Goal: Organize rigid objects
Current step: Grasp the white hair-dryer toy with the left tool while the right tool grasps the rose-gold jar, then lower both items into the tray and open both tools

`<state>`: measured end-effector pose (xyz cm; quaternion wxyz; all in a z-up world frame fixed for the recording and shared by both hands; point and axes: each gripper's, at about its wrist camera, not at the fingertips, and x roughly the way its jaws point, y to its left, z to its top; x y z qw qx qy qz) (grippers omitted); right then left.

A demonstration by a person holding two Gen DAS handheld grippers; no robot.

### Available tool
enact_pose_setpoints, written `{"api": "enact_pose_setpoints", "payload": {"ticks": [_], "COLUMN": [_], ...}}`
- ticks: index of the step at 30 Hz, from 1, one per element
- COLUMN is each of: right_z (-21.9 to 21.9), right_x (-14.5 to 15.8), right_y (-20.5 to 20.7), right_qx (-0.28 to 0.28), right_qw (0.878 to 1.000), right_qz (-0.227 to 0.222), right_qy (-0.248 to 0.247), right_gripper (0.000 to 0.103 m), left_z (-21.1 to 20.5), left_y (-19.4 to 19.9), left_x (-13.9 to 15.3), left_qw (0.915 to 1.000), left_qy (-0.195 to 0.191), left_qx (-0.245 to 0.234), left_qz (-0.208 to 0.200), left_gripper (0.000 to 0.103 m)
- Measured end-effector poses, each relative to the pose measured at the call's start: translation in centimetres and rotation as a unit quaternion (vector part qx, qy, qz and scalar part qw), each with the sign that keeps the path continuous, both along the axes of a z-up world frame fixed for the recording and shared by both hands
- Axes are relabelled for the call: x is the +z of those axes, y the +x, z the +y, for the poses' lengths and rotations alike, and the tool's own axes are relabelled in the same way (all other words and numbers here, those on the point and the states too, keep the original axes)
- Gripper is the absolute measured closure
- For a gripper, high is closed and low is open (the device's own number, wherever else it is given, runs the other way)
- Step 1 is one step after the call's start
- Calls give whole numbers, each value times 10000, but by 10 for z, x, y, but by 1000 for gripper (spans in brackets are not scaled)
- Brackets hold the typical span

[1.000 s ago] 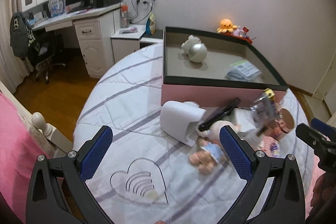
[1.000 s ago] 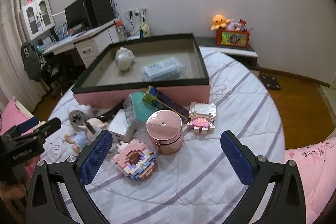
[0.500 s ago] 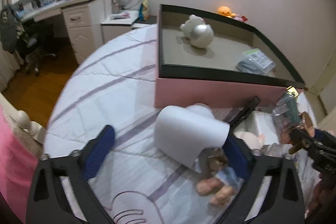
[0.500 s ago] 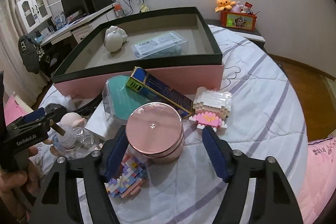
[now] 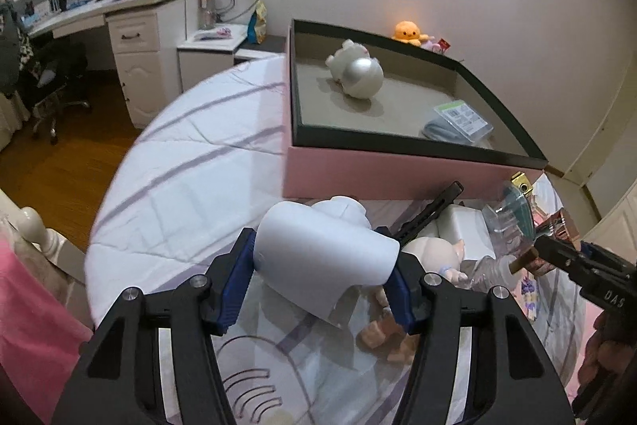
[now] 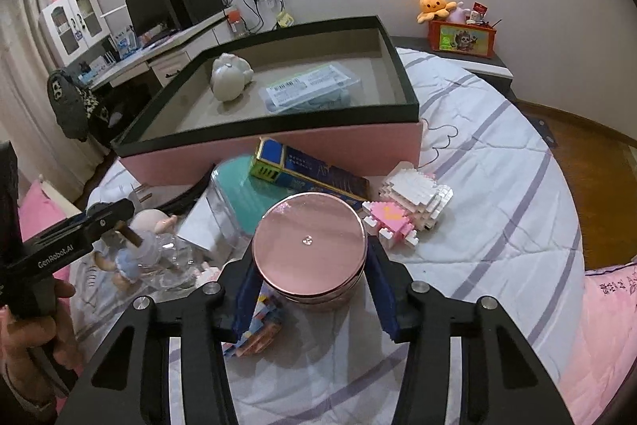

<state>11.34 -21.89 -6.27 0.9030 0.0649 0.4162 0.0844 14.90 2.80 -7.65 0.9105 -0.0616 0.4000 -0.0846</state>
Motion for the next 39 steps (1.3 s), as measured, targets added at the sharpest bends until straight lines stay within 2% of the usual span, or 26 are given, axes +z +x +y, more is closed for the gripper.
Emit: {"api": "enact_pose_setpoints", "payload": {"ticks": [7,13,19,23,31,39], "right_z": [4,6,14,16,9,3], "right_x": [18,45,80,95,87,55], "right_y": [-6,-3,23,55,127,178], "right_qx": [97,244,451,513,447,390], "right_qw": [9997,9985,9952,9935,9955,9981], "right_qz": [-203,-466,-863,-1007,-835,-432], "right_qy": [75,130,-29,-93,-82,-179], "right_gripper": [53,53,53,53,53,53], "left_z": [4,2,-6,-15,-34,-71], "left_y": [-13,-16,5,34,93,148], "left_x": [24,59,89,104,111,91], "left_qw": [9995,9978,9951,9934,9934,9954], "left_qy": [47,-10,-11,13,-140,-212], "left_qx": [24,-68,-154,-177,-274,-487], "left_qz": [-304,-660,-976,-1132,-1108,-803], "left_gripper": [43,43,43,43,43,43]}}
